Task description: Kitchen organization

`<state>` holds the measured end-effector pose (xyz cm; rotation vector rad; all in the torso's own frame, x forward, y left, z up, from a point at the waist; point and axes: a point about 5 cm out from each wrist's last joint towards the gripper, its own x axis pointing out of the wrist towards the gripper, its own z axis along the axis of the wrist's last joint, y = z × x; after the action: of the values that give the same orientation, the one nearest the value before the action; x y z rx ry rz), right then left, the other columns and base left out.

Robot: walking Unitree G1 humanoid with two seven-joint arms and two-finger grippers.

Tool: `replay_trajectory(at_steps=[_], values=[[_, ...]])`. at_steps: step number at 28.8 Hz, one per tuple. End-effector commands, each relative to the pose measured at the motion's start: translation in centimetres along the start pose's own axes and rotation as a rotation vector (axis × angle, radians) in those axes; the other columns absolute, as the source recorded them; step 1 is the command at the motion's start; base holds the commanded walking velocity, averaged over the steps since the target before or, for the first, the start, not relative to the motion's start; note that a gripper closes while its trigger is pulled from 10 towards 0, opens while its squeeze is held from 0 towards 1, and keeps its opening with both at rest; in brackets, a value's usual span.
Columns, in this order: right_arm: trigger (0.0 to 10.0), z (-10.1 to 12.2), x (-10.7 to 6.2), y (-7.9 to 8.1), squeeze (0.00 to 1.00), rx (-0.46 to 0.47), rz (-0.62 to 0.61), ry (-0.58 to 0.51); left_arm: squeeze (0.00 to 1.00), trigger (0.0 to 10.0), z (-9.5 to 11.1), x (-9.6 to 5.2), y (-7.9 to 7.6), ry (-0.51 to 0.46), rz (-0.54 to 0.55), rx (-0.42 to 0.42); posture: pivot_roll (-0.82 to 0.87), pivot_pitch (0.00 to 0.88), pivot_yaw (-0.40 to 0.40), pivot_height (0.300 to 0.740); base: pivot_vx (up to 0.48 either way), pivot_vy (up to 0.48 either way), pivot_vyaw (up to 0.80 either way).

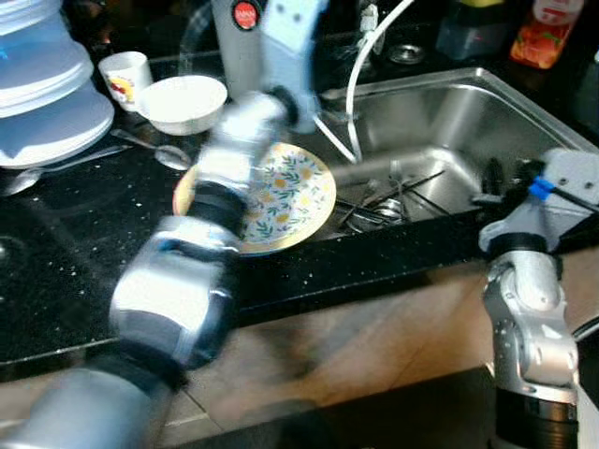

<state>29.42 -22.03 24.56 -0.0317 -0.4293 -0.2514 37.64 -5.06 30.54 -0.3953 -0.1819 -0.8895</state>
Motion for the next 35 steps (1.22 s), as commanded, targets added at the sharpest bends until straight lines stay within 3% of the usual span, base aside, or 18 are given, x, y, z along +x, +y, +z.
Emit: replay_trajectory(at_steps=[1, 2, 3, 5, 7, 8, 10, 11, 12, 14, 16, 17, 18, 19, 20, 27, 30, 35], values=[[10.0, 0.1, -0.2, -0.5, 0.00, -0.010, -0.022, -0.011, 0.87, 10.0, 0.0, 0.4, -0.5, -0.005, 0.021, -0.132, -0.15, 0.007, 0.095, 0.740, 0.000, 0.000, 0.00], [10.0, 0.1, -0.2, -0.5, 0.00, -0.010, -0.022, -0.011, 0.87, 10.0, 0.0, 0.4, -0.5, -0.005, 0.021, -0.132, -0.15, 0.007, 0.095, 0.740, 0.000, 0.000, 0.00], [10.0, 0.1, -0.3, -0.5, 0.00, -0.011, -0.025, -0.013, 1.00, 10.0, 0.2, 0.5, -0.4, -0.012, 0.040, -0.140, -0.15, 0.007, 0.095, 0.740, 0.000, 0.000, 0.00], [10.0, 0.1, -0.3, -0.6, 0.00, -0.011, -0.027, -0.014, 1.00, 10.0, 1.6, 0.5, 0.0, -0.066, 0.029, -0.162, -0.16, 0.004, 0.096, 0.740, 0.000, 0.000, 0.00], [10.0, 0.1, -0.3, -0.6, 0.00, -0.010, -0.028, -0.015, 0.88, 10.0, 3.3, 0.3, 0.5, -0.132, 0.009, -0.192, -0.14, 0.003, 0.089, 0.740, 0.000, 0.000, 0.00], [10.0, 0.1, -0.2, -0.6, 0.00, -0.010, -0.028, -0.016, 0.00, 10.0, 5.5, -0.1, 1.3, -0.215, -0.015, -0.215, -0.13, 0.001, 0.084, 0.740, 0.000, 0.000, 0.00], [10.0, -0.1, 0.0, -0.3, 0.00, -0.001, -0.021, -0.015, 0.00, 10.0, 9.7, -1.8, 3.3, -0.330, -0.053, -0.138, -0.11, 0.000, 0.077, 0.740, 0.000, 0.000, 0.00], [10.0, -0.1, 0.0, -0.3, 0.00, -0.001, -0.021, -0.015, 0.00, 10.0, 9.7, -1.8, 3.3, -0.330, -0.053, -0.138, -0.11, 0.000, 0.077, 0.740, 0.000, 0.000, 0.00], [10.0, -0.2, 0.1, -0.1, 0.00, 0.005, -0.016, -0.016, 0.00, 10.0, 10.8, -2.7, 4.3, -0.329, -0.024, -0.034, -0.11, 0.000, 0.077, 0.740, 0.000, 0.000, 0.00], [10.0, -0.2, 0.2, 0.3, 0.00, 0.020, -0.008, -0.020, 0.00, 10.0, 11.2, -4.3, 6.8, -0.218, 0.121, 0.149, -0.07, 0.000, 0.076, 0.740, 0.000, 0.000, 0.00], [10.0, -0.2, 0.3, 0.5, 0.00, 0.026, -0.005, -0.022, 0.00, 10.0, 11.1, -5.2, 8.2, -0.155, 0.223, 0.215, -0.07, 0.000, 0.076, 0.740, 0.000, 0.000, 0.00], [10.0, -0.3, 0.4, 0.6, 0.00, 0.031, 0.000, -0.022, 0.00, 10.0, 10.5, -6.6, 10.2, -0.044, 0.348, 0.226, -0.07, 0.000, 0.076, 0.740, 0.000, 0.000, 0.00], [10.0, -0.3, 0.4, 0.6, 0.00, 0.031, 0.000, -0.022, 0.00, 10.0, 10.5, -6.6, 10.2, -0.044, 0.348, 0.226, -0.07, 0.000, 0.076, 0.740, 0.000, 0.000, 0.00], [10.0, -0.4, 0.4, 0.9, 0.00, 0.040, 0.014, -0.022, 0.00, 10.0, 9.9, -9.5, 12.8, 0.074, 0.487, 0.250, -0.04, 0.000, 0.072, 0.740, 0.000, 0.000, 0.00], [10.0, -0.4, 0.5, 1.0, 0.00, 0.042, 0.020, -0.022, 0.00, 10.0, 9.7, -10.5, 13.4, 0.102, 0.507, 0.237, -0.04, 0.000, 0.072, 0.740, 0.000, 0.000, 0.00], [10.0, -0.4, 0.6, 1.8, 0.00, 0.052, 0.072, -0.022, 0.00, 10.0, 9.6, -13.4, 14.2, 0.196, 0.474, 0.220, -0.01, 0.000, 0.065, 0.740, 0.000, 0.000, 0.00], [10.0, -0.3, 0.3, 5.8, 0.00, 0.106, 0.264, -0.028, 0.00, 10.0, 10.3, -17.7, 17.0, 0.326, 0.503, 0.178, 0.01, 0.003, 0.074, 0.740, 0.000, 0.000, 0.00], [10.0, -0.2, -0.2, 7.4, 0.00, 0.124, 0.320, -0.028, 0.00, 10.0, 9.9, -19.3, 18.2, 0.386, 0.626, 0.224, 0.01, 0.013, 0.078, 0.740, 0.000, 0.000, 0.00]])
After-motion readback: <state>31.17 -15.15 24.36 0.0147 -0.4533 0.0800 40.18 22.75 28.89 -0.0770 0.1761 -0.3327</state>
